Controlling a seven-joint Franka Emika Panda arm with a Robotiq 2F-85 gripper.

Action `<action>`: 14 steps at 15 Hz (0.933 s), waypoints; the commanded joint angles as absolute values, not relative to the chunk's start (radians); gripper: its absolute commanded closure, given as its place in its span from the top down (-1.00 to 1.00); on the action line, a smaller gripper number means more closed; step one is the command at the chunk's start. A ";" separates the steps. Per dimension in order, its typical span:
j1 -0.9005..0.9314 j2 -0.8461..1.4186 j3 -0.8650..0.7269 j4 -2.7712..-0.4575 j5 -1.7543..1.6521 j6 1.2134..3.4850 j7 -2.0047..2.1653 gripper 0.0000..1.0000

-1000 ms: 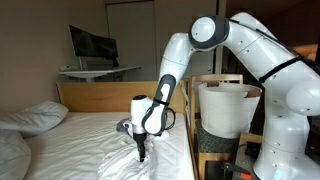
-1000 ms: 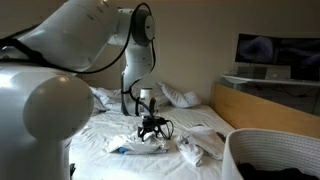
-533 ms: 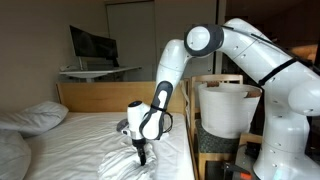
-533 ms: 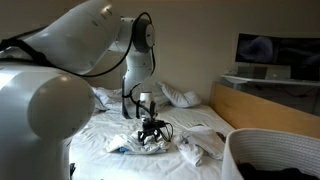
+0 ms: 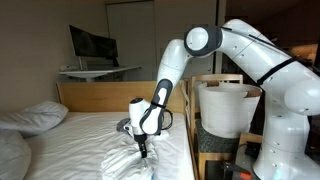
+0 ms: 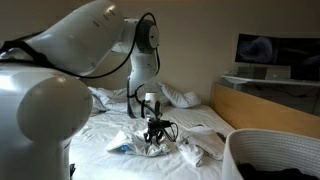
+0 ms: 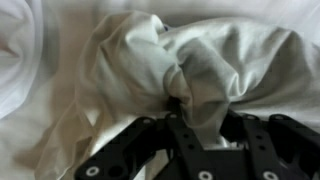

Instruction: Put the clothes on the bed in the laundry hamper

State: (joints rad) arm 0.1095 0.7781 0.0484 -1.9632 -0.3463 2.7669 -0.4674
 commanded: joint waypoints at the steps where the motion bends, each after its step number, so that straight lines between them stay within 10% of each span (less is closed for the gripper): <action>1: -0.087 0.712 0.119 -2.057 -0.341 2.751 -0.631 -0.80; 6: -0.361 0.638 0.244 -2.077 -0.217 2.656 -0.908 -0.78; 14: -0.130 0.513 0.369 -1.926 -0.024 2.540 -0.811 -0.79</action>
State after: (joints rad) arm -0.2115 0.5674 0.3569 -1.9717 -0.0829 2.5868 -0.8232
